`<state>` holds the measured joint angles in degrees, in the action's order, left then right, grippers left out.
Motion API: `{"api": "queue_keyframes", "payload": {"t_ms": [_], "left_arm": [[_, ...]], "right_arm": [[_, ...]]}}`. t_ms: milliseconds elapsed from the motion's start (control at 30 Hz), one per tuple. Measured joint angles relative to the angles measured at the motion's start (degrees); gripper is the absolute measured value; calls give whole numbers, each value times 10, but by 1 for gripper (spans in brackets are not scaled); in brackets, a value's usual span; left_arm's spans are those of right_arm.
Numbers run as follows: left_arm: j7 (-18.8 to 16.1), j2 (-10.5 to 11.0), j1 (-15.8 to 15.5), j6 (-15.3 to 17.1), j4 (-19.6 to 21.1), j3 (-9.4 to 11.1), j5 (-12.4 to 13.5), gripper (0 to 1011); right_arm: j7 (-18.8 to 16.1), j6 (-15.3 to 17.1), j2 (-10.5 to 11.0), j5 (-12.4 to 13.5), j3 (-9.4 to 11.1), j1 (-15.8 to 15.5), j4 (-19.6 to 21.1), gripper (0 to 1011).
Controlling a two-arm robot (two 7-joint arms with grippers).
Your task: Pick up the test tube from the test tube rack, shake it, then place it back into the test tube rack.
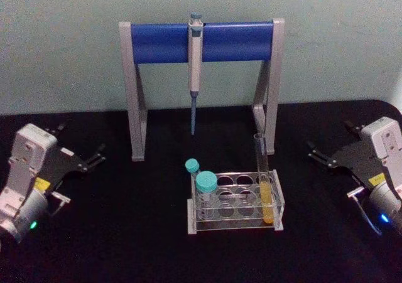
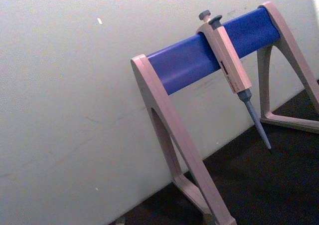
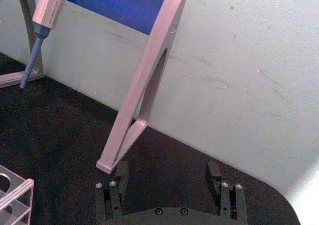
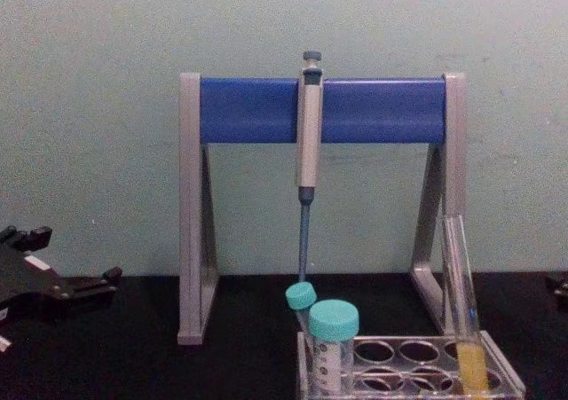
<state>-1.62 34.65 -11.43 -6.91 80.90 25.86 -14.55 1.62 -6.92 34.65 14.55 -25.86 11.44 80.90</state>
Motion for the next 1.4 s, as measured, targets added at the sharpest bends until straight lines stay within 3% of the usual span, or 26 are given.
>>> {"api": "queue_keyframes", "payload": {"t_ms": [1400], "left_arm": [[0, 0, 0, 0, 0, 0, 0, 1001]], "right_arm": [[0, 0, 0, 0, 0, 0, 0, 1000]]}}
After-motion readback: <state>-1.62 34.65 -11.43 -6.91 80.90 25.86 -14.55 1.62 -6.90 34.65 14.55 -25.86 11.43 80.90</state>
